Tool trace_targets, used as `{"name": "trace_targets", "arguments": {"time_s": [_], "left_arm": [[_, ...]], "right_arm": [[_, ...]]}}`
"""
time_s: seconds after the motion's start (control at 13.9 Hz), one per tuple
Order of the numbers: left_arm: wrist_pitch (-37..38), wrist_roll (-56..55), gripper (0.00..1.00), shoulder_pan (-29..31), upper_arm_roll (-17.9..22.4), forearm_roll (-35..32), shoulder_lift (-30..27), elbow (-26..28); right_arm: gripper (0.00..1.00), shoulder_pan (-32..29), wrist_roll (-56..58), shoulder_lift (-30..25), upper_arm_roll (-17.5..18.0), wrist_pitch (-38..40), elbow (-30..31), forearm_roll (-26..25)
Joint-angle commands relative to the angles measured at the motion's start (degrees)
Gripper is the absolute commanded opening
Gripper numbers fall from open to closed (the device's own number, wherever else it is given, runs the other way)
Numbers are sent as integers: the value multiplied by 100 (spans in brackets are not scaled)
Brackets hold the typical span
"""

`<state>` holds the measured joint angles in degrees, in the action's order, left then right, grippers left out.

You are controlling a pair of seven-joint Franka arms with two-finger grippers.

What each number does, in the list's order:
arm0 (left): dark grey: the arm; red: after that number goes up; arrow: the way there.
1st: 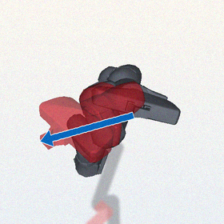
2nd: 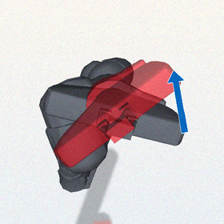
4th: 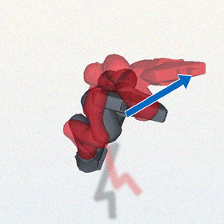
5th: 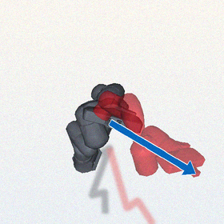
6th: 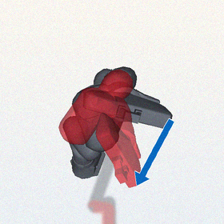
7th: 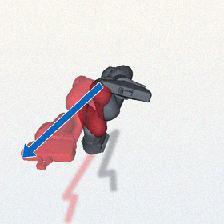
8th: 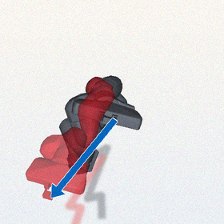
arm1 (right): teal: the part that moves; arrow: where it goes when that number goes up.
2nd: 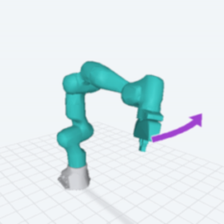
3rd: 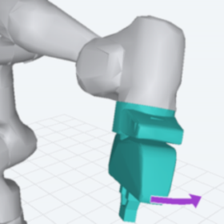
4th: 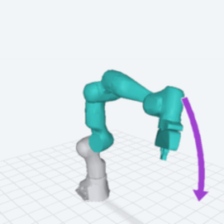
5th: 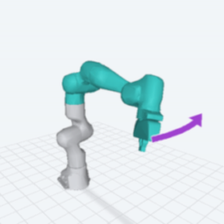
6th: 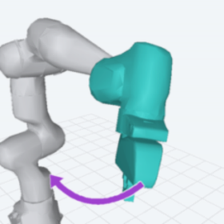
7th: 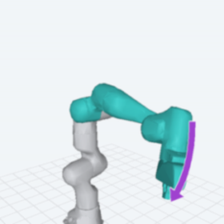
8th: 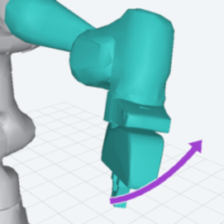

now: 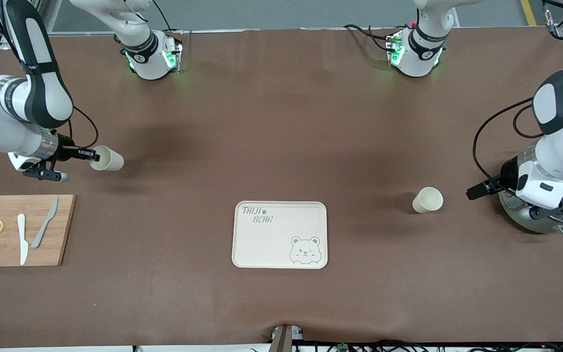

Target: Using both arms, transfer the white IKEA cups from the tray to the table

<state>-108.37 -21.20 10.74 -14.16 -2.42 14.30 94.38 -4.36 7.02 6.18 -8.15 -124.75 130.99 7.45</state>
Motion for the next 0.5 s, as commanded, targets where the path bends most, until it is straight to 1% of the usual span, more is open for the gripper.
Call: {"name": "trace_targets", "arguments": {"time_s": [0.0,0.22,0.43], "left_arm": [[210,405,100,43,-25,14,-24,-297],[439,617,100,60,-7,5,-120,-517],[500,933,100,69,45,-47,-190,-693]], "right_arm": [[0,-143,115,-161,103,-584,488,-400],[0,-249,299,-135,103,-1138,848,-402],[0,-390,467,-38,112,-1271,893,-402]]}}
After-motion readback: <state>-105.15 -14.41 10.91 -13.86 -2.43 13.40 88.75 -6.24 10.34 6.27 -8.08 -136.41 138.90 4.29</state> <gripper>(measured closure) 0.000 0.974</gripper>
